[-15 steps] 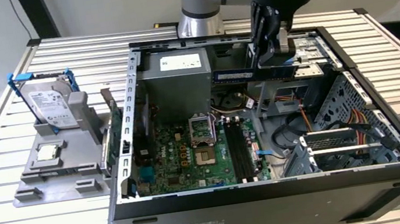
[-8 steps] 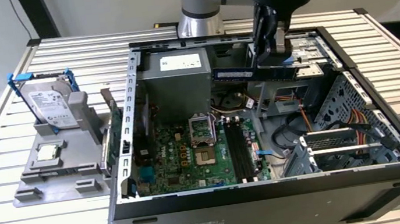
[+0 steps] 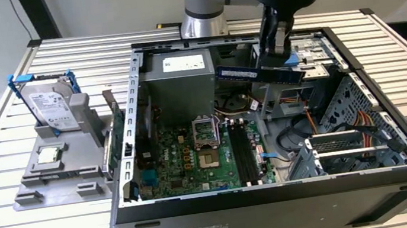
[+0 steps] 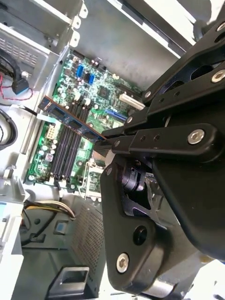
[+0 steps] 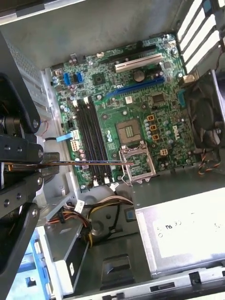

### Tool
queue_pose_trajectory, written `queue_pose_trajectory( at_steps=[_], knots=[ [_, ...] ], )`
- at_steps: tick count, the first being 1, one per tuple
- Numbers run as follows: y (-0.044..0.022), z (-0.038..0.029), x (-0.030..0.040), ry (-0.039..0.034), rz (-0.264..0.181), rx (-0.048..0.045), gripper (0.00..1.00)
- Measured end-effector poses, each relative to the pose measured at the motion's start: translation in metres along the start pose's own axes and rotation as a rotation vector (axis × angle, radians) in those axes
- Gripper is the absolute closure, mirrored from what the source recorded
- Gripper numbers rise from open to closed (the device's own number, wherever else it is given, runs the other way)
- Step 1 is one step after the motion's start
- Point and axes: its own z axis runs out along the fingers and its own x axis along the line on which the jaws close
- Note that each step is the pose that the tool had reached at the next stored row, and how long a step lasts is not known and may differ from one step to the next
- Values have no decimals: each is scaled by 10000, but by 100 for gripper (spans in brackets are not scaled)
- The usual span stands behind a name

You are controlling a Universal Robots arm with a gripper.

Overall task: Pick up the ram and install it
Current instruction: 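Insert the ram into the slot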

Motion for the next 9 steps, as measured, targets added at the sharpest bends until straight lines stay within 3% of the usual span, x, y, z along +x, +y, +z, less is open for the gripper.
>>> queue_pose_trajectory(
  at_steps=[9],
  knots=[
    [0,2,0,-26,1189,23,100]
  ],
)
